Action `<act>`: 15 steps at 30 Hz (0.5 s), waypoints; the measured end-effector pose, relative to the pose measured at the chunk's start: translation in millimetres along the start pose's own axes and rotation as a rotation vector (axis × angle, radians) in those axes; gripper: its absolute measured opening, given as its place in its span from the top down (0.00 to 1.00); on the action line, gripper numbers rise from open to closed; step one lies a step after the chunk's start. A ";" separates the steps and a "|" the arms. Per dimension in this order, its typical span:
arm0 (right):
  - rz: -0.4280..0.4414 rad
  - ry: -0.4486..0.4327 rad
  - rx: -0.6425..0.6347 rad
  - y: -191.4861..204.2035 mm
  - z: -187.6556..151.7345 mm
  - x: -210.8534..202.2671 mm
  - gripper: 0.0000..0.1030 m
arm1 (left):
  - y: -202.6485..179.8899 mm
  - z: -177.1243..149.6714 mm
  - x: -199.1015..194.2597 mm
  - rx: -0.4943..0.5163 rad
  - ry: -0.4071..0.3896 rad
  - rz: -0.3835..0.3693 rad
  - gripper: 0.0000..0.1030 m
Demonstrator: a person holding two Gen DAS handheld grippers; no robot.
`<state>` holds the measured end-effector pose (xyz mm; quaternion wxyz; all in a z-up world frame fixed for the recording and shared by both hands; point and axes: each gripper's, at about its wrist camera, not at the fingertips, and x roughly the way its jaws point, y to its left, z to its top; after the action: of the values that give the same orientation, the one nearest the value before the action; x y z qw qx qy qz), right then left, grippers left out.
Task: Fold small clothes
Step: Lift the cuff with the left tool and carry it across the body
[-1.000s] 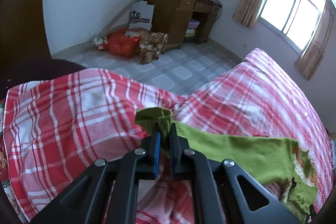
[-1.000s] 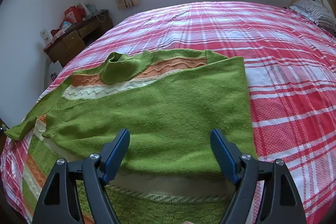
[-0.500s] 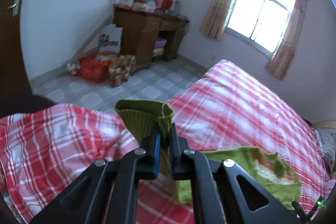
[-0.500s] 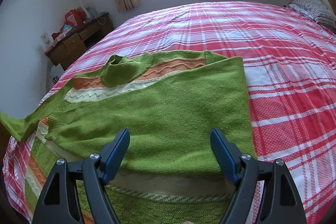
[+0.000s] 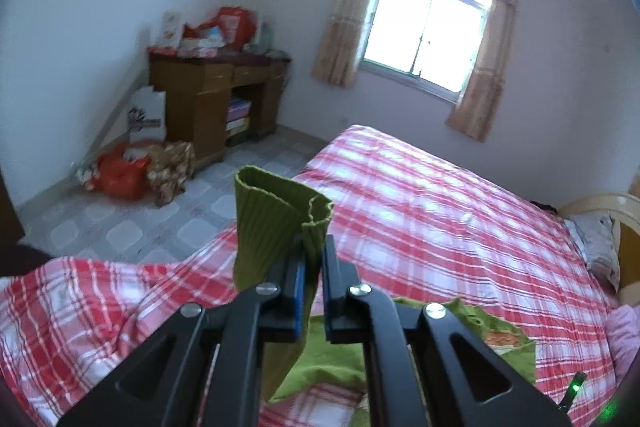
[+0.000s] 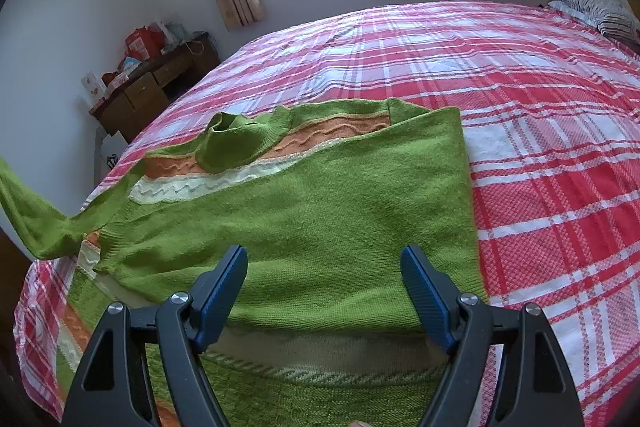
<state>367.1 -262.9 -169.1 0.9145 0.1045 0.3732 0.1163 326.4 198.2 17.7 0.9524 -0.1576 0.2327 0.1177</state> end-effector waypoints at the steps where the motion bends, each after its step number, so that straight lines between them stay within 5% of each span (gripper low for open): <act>1: 0.003 -0.001 0.003 -1.5 0.0 -0.4 0.23 | -8.4 1.8 -0.2 0.010 -0.001 -0.014 0.93; 15: 0.045 -0.027 0.048 -9.7 -0.7 -6.2 0.23 | -108.4 6.1 3.9 0.071 0.004 -0.190 0.93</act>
<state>363.6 -273.8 -168.2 0.9137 0.1365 0.3612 0.1265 364.5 101.0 47.6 0.9638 -0.1454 0.2228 0.0182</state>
